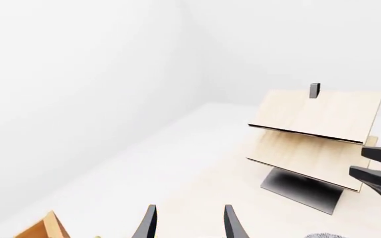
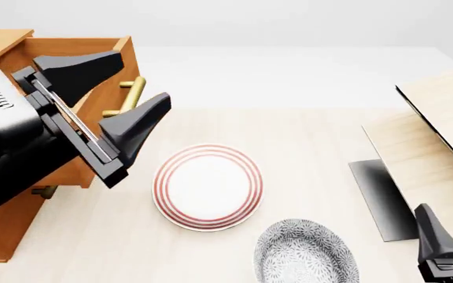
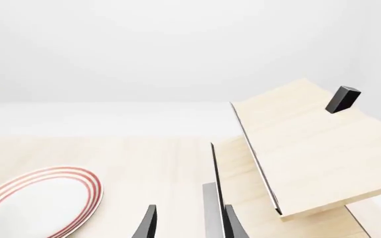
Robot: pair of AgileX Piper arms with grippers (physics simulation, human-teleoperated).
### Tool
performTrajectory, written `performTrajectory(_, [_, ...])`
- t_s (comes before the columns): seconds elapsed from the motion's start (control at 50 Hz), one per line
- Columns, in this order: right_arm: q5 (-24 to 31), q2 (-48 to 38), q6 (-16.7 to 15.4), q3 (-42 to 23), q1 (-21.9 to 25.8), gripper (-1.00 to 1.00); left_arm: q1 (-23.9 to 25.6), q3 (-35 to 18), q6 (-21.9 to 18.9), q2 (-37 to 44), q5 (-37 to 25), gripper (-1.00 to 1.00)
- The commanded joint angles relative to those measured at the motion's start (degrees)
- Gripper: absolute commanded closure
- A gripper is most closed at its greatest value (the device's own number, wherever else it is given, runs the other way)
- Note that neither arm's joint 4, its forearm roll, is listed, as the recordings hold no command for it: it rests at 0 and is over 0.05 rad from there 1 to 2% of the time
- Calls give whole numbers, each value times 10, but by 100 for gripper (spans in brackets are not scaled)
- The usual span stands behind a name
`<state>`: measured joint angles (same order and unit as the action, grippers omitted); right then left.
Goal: Close the top drawer of the cabinet.
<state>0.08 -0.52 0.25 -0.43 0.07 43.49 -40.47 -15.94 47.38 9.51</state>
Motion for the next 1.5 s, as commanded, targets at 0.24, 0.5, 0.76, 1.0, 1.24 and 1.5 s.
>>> performTrajectory(0.24, [0,0,0,0,0,-100,0,-46,12,89,8,-100])
performTrajectory(0.5, [0,0,0,0,0,-100,-10,-68,-7,138,18,-100])
performTrajectory(0.76, [0,0,0,0,0,-100,-24,-83,-32,191,29,-100])
performTrajectory(1.0, [0,0,0,0,0,-100,-38,-95,-42,234,38,-100])
performTrajectory(1.24, [-4,-4,0,0,0,-100,-40,-114,-56,284,28,-100])
performTrajectory(1.5, [-5,-5,0,0,0,-100,-43,-132,-53,316,14,-100])
